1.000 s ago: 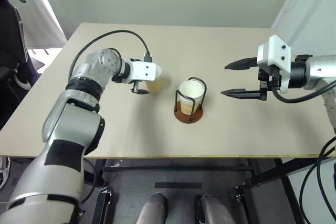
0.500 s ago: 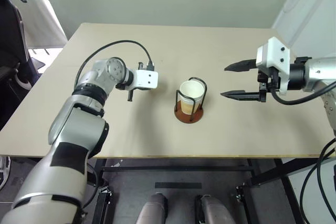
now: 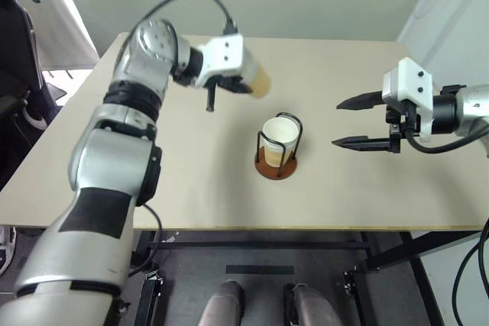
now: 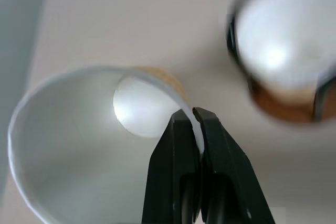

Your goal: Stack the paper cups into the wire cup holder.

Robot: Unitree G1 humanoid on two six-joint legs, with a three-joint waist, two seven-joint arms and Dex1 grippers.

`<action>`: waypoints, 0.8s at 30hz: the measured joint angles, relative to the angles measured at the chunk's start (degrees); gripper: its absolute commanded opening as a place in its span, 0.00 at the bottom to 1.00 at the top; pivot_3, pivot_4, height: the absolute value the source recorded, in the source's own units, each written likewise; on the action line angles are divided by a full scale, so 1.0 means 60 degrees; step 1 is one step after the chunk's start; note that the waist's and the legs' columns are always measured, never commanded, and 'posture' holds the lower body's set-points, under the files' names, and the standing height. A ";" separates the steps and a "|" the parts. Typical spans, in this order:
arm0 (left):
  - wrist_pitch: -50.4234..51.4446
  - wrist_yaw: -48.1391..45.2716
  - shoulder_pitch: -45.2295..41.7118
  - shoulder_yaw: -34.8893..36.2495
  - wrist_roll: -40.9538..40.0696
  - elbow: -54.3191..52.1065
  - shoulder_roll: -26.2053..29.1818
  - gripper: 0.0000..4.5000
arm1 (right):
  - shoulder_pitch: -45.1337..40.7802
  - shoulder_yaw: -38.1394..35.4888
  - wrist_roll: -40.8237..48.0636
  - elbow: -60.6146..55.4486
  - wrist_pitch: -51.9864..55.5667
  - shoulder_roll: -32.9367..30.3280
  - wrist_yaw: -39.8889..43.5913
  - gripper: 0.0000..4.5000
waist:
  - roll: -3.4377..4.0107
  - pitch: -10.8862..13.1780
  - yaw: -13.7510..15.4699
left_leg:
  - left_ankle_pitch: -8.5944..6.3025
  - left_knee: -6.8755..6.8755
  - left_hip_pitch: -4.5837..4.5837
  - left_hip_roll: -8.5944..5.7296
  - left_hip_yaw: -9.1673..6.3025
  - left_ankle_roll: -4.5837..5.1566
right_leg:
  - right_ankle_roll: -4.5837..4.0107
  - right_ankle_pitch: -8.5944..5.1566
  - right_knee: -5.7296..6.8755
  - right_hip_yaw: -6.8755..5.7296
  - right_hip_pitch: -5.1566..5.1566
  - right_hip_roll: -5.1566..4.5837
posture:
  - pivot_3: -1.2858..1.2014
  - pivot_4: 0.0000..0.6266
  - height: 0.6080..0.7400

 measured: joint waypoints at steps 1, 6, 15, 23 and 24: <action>0.0241 -0.0325 -0.0040 0.0113 -0.0225 -0.0144 -0.0049 0.01 | 0.0000 -0.0001 0.0033 -0.0029 0.0035 0.0002 -0.0004 0.80 | 0.0001 0.0001 -0.0033 | 0.0000 -0.0006 0.0007 -0.0006 0.0015 0.0000 | -0.0001 -0.0002 0.0004 -0.0005 -0.0001 0.0010 | 0.52 0.24 1.00; 0.2155 -0.1531 -0.0036 -0.0240 -0.1795 -0.1349 0.0069 0.01 | -0.0199 -0.0019 0.0423 -0.0297 0.0498 0.0332 -0.0255 0.80 | 0.0005 0.0004 -0.0075 | 0.0002 0.0010 -0.0003 0.0013 0.0015 -0.0002 | 0.0001 0.0000 0.0013 -0.0005 -0.0010 0.0015 | 0.52 0.24 1.00; 0.3971 -0.1592 0.0374 -0.4021 -0.5266 -0.4237 0.2353 0.01 | -0.0183 -0.0345 0.0983 -0.0938 0.1258 0.0462 -0.0868 0.80 | 0.0010 0.0003 -0.0103 | 0.0003 0.0013 0.0005 0.0011 0.0007 -0.0003 | -0.0006 -0.0002 0.0022 -0.0019 -0.0004 0.0018 | 0.52 0.24 1.00; 0.3986 -0.1595 0.0290 -0.5589 -0.6409 -0.4470 0.2697 0.01 | 0.0129 -0.0584 0.1166 -0.1498 0.1384 0.0145 -0.1020 0.80 | 0.0008 0.0003 0.0013 | -0.0018 0.0085 -0.0014 0.0012 -0.0025 0.0018 | -0.0019 -0.0012 0.0014 -0.0026 0.0029 -0.0008 | 0.52 0.24 1.00; 0.3962 -0.1596 0.0196 -0.5694 -0.6426 -0.4346 0.2581 0.01 | 0.0253 -0.0703 0.1183 -0.1599 0.1385 0.0141 -0.1083 0.80 | 0.0007 0.0003 0.0016 | -0.0022 0.0085 -0.0013 0.0003 -0.0014 0.0020 | -0.0026 -0.0017 0.0014 -0.0039 0.0032 0.0007 | 0.52 0.24 1.00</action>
